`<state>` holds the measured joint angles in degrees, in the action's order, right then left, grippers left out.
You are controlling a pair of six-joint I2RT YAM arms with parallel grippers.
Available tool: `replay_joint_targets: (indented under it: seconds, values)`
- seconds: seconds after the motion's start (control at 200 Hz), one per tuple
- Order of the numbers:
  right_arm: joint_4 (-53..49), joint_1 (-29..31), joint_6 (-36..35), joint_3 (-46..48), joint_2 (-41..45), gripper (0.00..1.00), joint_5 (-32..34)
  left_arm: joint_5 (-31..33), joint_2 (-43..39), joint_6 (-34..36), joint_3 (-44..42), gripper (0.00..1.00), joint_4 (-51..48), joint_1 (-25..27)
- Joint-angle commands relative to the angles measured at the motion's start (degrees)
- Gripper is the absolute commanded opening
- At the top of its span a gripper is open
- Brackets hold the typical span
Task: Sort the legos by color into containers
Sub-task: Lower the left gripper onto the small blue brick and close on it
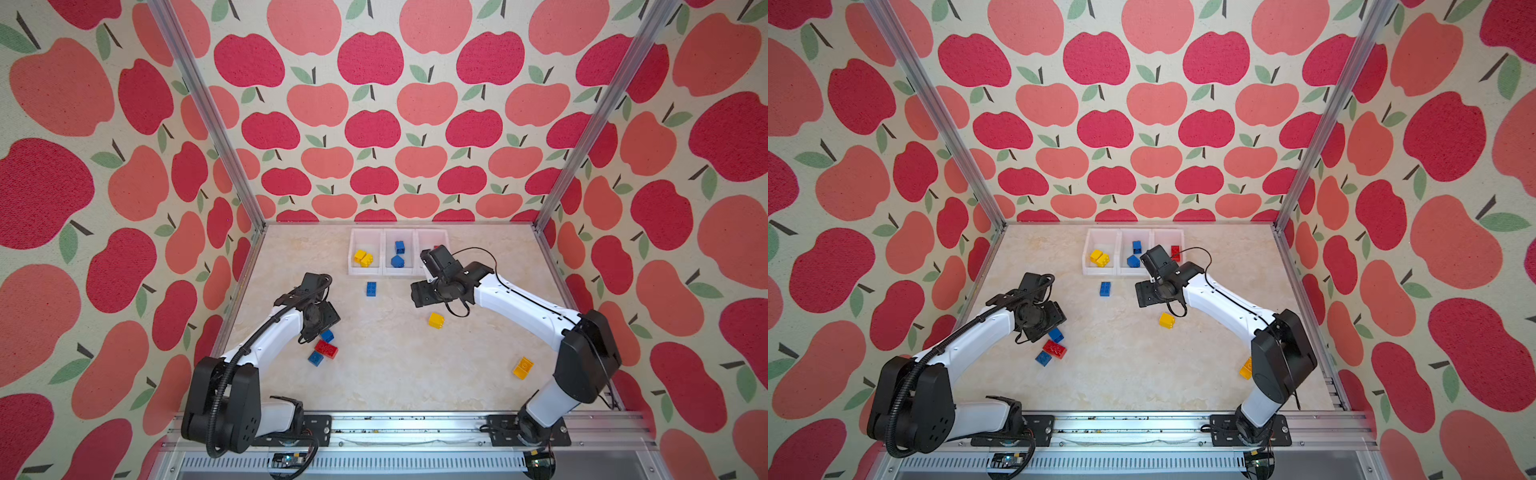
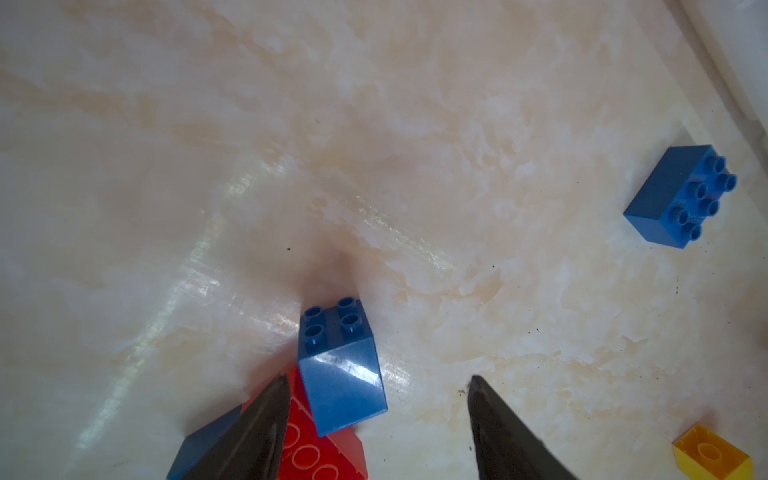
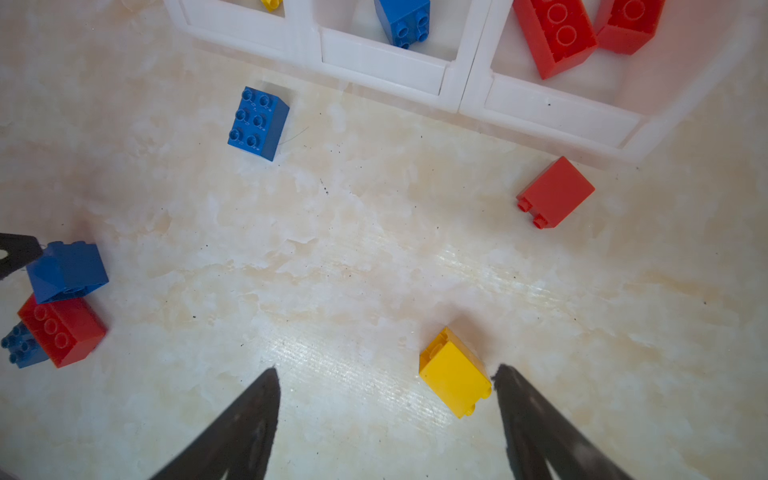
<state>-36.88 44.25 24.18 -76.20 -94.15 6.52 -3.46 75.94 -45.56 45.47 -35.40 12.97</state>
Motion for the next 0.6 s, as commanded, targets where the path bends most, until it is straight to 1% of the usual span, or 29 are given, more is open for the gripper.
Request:
replay_joint_targets:
  seconds: [0.0, 0.315, 0.595]
  values:
    - [0.14, 0.66, 1.3, 0.48, 1.58, 0.84, 0.0, -0.74, 0.58, 0.03, -1.39, 0.69, 0.57, -0.21]
    - [-0.11, 0.66, 1.39, 0.24, 1.38, 0.84, 0.16, -0.46, 1.31, 0.09, -2.71, 0.66, 1.42, -0.27]
    - [0.04, 0.66, 1.56, 0.68, 1.42, 0.84, 0.29, -0.54, 3.54, 0.3, -3.41, 0.6, 3.62, -0.3]
